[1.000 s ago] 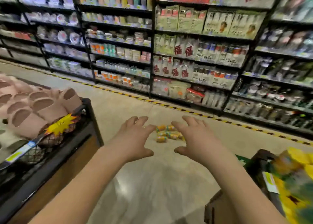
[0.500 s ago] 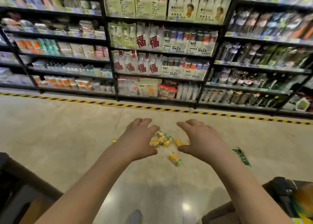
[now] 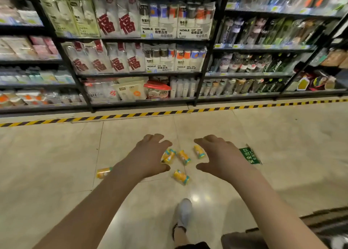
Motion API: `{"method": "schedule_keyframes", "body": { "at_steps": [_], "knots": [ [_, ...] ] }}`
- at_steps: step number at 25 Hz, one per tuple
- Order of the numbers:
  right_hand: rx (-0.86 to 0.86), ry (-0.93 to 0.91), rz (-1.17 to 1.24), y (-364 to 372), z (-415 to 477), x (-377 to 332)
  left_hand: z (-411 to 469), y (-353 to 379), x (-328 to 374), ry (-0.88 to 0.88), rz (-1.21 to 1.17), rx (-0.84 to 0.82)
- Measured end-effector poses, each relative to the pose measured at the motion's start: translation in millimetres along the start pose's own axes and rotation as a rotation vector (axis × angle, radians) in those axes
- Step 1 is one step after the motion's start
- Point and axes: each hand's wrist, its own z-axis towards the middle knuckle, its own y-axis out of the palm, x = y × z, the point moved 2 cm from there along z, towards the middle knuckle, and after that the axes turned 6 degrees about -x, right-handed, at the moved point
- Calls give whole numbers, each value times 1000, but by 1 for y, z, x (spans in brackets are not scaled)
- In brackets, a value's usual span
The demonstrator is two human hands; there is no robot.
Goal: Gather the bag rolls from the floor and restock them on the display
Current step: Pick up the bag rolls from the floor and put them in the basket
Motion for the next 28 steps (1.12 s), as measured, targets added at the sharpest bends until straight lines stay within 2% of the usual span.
{"method": "schedule_keyframes", "body": {
  "at_steps": [7,11,14,21,24,28],
  "knots": [
    [-41,-61,28,0,189,86,189,8,-27,-45,-70,-60],
    [-137,-75,42,47,303,130,290,56,-64,-69,-116,-114],
    [-228,-55,111,135,383,154,369,126,-105,-90,-143,-183],
    [-380,103,254,418,512,174,506,332,-194,-149,-73,-350],
    [-411,168,298,533,562,169,543,418,-229,-132,-65,-342],
    [-518,223,243,641,602,163,573,488,-260,-108,-109,-343]
  ]
}}
